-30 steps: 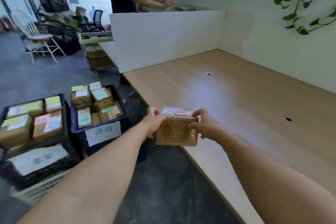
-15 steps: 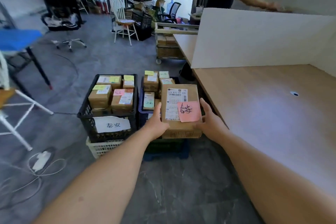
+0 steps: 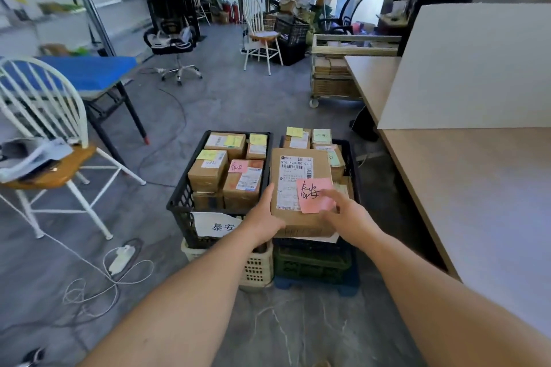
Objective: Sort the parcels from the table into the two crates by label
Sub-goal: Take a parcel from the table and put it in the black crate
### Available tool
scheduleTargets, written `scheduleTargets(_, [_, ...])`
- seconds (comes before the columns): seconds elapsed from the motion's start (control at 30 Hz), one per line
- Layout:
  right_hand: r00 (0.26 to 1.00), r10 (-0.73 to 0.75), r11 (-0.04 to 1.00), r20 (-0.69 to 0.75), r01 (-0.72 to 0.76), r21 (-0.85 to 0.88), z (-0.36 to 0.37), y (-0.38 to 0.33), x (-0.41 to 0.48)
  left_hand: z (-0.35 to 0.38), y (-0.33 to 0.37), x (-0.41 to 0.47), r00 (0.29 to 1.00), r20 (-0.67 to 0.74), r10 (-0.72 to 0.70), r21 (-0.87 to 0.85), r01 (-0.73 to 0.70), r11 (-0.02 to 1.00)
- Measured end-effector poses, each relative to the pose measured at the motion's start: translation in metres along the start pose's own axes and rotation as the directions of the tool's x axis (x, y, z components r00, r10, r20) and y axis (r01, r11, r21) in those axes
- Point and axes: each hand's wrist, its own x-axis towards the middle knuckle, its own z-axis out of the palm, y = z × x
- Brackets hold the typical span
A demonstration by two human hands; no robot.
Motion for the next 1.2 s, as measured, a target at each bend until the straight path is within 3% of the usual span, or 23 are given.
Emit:
scheduleTargets(0.33, [0.998, 0.066, 0.998, -0.012, -0.066, -0.018, -0.001, 0.005, 0.132, -0.016, 0.017, 0.101, 0.986, -0.117, -0.121, 0.030, 0.125, 0.992])
scheduleTargets(0.5, [0.996, 0.085, 0.992, 0.029, -0.082, -0.094, 0.024, -0.011, 0.175, -0.043, 0.001, 0.125, 0.978, -0.138, -0.156, -0.018, 0.155, 0.988])
scheduleTargets(0.63, [0.991, 0.128, 0.991, 0.035, -0.127, -0.042, 0.051, -0.039, 0.204, -0.077, -0.017, 0.146, 0.970, -0.173, -0.172, -0.089, 0.159, 0.983])
scheduleTargets(1.2, [0.907, 0.421, 0.905, 0.026, -0.422, 0.062, 0.197, -0.104, 0.299, -0.209, -0.107, 0.283, 0.977, 0.043, -0.209, -0.011, 0.210, 0.978])
